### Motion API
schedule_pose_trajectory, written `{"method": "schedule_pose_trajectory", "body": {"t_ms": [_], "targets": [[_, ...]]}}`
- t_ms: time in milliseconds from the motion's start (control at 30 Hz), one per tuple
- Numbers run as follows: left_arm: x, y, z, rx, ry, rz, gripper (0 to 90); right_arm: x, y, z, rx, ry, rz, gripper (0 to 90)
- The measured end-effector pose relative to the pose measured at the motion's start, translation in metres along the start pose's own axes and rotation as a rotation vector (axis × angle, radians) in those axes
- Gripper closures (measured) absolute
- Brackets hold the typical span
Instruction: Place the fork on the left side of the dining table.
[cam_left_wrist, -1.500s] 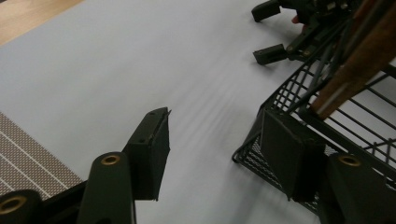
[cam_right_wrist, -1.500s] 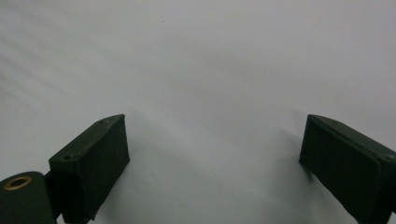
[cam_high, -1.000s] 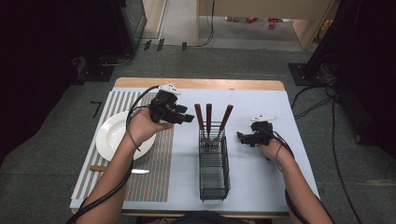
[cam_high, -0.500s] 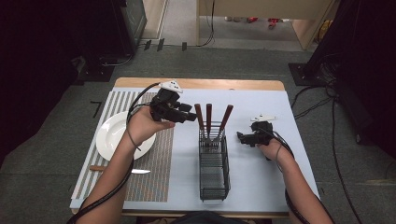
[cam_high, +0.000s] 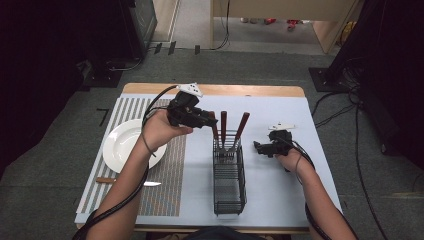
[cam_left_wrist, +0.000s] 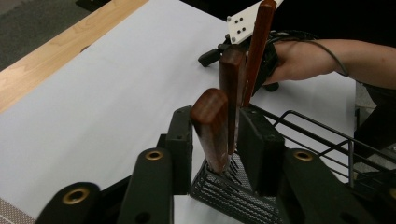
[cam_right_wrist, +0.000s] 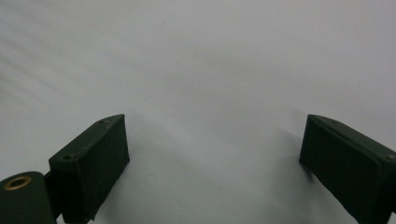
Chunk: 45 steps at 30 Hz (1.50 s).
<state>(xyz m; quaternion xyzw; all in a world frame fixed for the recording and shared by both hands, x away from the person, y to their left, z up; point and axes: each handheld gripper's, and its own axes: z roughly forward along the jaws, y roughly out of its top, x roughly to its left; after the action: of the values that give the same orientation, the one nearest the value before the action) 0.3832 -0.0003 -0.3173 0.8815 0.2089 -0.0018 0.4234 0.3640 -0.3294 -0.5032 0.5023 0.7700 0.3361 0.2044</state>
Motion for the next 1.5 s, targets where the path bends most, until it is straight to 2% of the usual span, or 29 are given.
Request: {"method": "schedule_pose_trajectory", "body": {"t_ms": [133, 400, 467, 567, 767, 933, 1100, 1233, 1500], "targets": [[0.000, 0.001, -0.003, -0.009, -0.009, -0.002, 78.8, 0.000, 0.000, 0.000, 0.000, 0.000, 0.000, 7.3], [-0.005, 0.003, -0.004, -0.013, -0.035, -0.008, 81.5, 0.000, 0.000, 0.000, 0.000, 0.000, -0.001, 7.3], [-0.007, 0.004, -0.005, -0.018, -0.017, 0.006, 81.6, 0.000, 0.000, 0.000, 0.000, 0.000, 0.000, 7.3], [-0.010, 0.006, -0.010, -0.041, -0.013, 0.016, 81.8, 0.000, 0.000, 0.000, 0.000, 0.001, -0.001, 7.3], [-0.014, 0.009, -0.019, -0.058, -0.003, 0.025, 81.9, 0.000, 0.000, 0.000, 0.000, 0.001, -0.001, 7.3], [-0.021, 0.013, -0.030, -0.072, 0.029, 0.021, 81.9, 0.000, 0.000, 0.000, 0.001, 0.000, -0.001, 7.3], [-0.024, 0.017, -0.046, -0.112, 0.036, 0.008, 82.0, 0.000, 0.000, 0.000, -0.001, 0.000, -0.001, 7.3], [-0.024, 0.017, -0.054, -0.126, 0.043, 0.003, 82.0, 0.000, 0.000, 0.000, 0.000, 0.000, -0.001, 7.2], [-0.032, 0.020, -0.069, -0.158, 0.064, 0.030, 82.0, 0.000, 0.000, 0.000, -0.001, 0.000, -0.001, 7.2]]}}
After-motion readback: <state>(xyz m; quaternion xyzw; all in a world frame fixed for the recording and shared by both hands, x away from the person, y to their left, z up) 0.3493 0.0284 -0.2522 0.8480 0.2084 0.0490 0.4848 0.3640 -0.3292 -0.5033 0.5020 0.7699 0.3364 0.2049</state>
